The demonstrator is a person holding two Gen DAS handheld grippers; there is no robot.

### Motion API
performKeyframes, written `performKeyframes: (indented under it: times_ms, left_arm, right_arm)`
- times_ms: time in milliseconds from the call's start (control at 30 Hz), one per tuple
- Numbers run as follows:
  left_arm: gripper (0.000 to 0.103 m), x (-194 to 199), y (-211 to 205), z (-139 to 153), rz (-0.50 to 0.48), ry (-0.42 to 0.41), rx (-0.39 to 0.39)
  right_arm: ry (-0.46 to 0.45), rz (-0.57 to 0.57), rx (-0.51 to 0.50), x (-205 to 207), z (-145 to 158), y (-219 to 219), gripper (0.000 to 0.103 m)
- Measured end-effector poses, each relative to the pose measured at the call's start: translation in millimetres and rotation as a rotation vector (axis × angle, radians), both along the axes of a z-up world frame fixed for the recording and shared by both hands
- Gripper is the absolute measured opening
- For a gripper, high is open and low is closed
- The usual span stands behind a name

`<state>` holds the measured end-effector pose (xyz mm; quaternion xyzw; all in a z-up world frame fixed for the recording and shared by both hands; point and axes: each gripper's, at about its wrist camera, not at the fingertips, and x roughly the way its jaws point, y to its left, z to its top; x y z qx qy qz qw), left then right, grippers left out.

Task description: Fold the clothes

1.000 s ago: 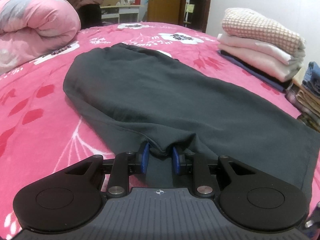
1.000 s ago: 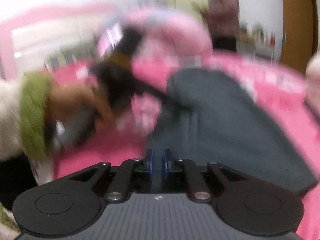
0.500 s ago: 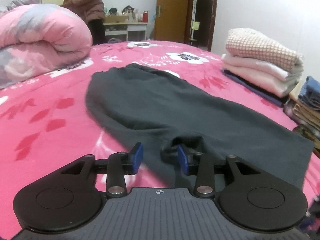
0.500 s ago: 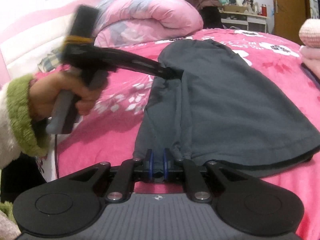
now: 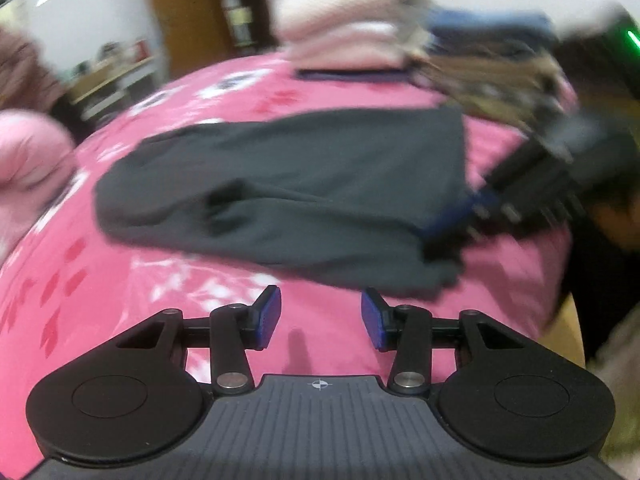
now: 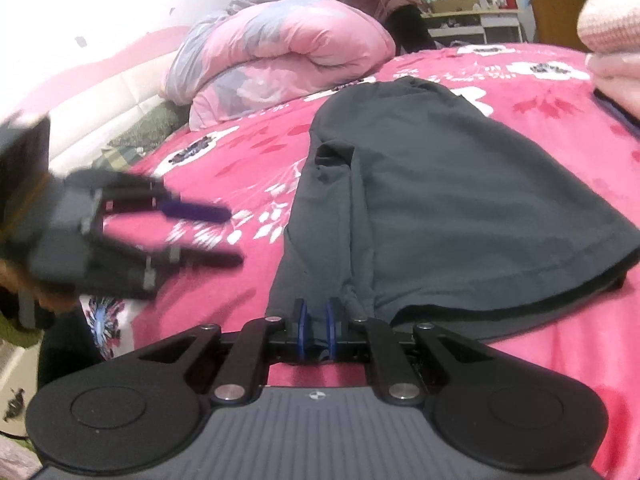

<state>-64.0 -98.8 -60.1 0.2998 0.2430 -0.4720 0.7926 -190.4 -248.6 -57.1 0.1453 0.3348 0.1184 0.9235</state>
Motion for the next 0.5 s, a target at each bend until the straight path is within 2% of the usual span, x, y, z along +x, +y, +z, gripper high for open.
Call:
performKeyframes:
  times_ms: [133,300,500]
  left_arm:
    - [0.044,-12.6,-9.7,-12.3,-0.130,-0.047,0.075]
    - [0.044,-8.5,-17.1,-17.9,-0.230,-0.094,0.124]
    - [0.045,-16.8,-24.0,-23.6,-0.384,-0.217,0.181]
  right_arm:
    - [0.021,-0.001,0.051,3.7,-1.3,-8.8,0.011]
    - [0.061,0.009,0.115,11.7,-4.4,-20.1,0.011]
    - [0.113,0.026,0.203,20.2,-9.7,-33.0,0.010]
